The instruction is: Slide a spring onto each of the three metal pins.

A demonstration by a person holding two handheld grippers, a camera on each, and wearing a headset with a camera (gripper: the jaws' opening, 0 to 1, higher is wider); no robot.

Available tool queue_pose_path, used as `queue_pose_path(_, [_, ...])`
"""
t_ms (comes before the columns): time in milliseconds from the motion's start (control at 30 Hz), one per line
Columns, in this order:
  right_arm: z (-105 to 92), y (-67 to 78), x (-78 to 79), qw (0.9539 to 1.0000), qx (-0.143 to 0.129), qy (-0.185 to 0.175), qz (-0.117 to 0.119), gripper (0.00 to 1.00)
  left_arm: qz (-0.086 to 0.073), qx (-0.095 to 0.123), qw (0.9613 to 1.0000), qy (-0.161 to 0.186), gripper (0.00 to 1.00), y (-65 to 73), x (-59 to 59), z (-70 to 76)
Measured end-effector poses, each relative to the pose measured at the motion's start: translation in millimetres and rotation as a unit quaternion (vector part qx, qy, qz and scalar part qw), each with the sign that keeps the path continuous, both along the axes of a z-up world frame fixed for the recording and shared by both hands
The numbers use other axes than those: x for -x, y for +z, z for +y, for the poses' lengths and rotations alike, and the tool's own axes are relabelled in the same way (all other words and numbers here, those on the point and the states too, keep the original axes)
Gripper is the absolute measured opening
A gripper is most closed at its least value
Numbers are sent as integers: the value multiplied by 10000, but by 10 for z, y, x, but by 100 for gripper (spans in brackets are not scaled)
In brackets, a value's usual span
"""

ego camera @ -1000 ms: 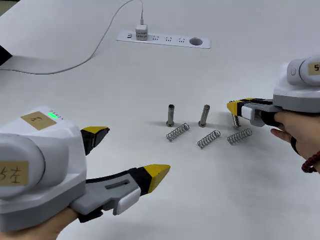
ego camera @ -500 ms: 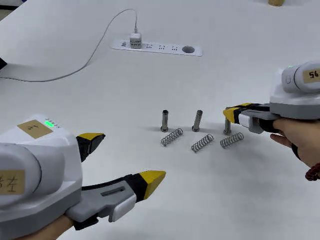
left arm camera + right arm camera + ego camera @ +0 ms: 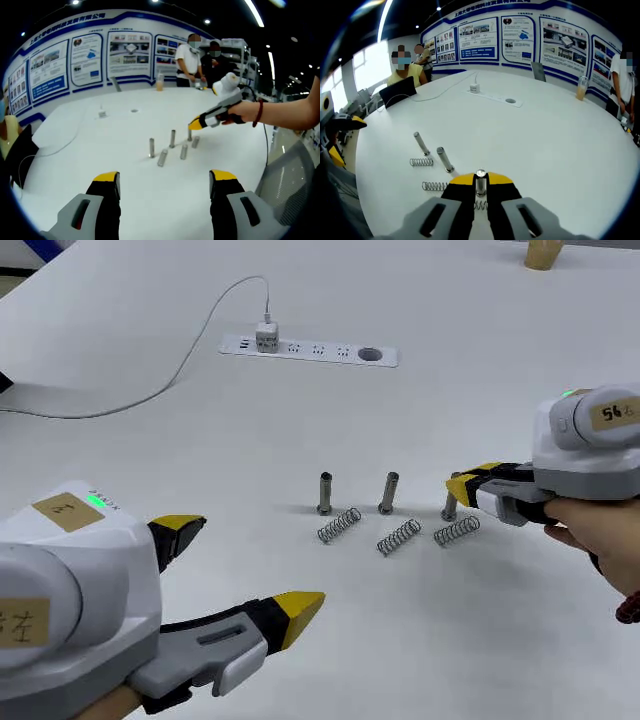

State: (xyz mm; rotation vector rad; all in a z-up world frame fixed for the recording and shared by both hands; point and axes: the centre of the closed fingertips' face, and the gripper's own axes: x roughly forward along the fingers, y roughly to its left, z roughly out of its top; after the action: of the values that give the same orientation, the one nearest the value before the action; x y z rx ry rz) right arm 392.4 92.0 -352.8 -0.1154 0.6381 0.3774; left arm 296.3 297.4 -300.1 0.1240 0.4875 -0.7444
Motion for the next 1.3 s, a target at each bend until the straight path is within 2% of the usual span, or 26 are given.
queue_pose_path(233, [-30, -3, 48, 9999, 4, -115, 36, 9, -22, -14, 10000, -14, 73, 15, 9, -1])
queue_pose_path(367, [-38, -8, 61, 9996, -134, -239, 66, 9, -33, -61, 10000, -28, 73, 14, 11, 1])
queue_pose_path(533, [-34, -9, 67, 9997, -108, -222, 60, 9, -39, -74, 10000, -41, 72, 20, 16, -3])
queue_pose_path(767, [-43, 23, 80, 9997, -90, -236, -40, 9, -39, -84, 9999, -88, 72, 25, 23, -12])
queue_pose_path(1033, [-82, 150, 117, 9993, -234, -260, -159, 19, -47, -90, 9999, -105, 71, 26, 8, -13])
queue_pose_path(1300, [-50, 281, 221, 9988, -341, -11, -337, 29, -29, -138, 9998, -155, 69, -1, -70, -30])
